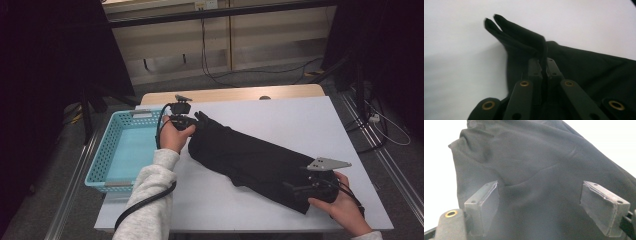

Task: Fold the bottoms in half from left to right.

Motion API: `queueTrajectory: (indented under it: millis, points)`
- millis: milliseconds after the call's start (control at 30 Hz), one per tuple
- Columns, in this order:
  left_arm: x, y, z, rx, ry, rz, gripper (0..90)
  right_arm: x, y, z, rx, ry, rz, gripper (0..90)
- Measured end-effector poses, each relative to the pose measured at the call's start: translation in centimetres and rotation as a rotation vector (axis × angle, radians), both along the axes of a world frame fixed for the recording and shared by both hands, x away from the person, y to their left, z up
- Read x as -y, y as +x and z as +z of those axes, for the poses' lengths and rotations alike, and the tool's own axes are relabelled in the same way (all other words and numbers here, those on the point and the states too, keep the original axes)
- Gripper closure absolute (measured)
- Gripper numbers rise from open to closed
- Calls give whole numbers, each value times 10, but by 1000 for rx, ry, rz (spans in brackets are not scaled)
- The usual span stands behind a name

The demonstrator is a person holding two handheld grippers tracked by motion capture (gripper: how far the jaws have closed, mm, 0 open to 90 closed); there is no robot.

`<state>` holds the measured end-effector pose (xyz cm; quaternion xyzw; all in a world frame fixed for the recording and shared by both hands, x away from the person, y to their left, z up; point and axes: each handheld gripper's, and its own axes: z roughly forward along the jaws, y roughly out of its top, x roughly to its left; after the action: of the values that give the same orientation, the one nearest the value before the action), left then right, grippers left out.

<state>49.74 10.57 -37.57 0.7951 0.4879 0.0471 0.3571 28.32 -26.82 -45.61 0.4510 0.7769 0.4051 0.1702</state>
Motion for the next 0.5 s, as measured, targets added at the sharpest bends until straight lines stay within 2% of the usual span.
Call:
queueTrajectory:
  millis: [133,500]
  points:
    - [10,-6,-4,0,-16,-40,856,-1,0,0,-1,0,4,158]
    - [30,-19,-12,8,-35,-109,856,-3,1,-1,-4,0,8,155]
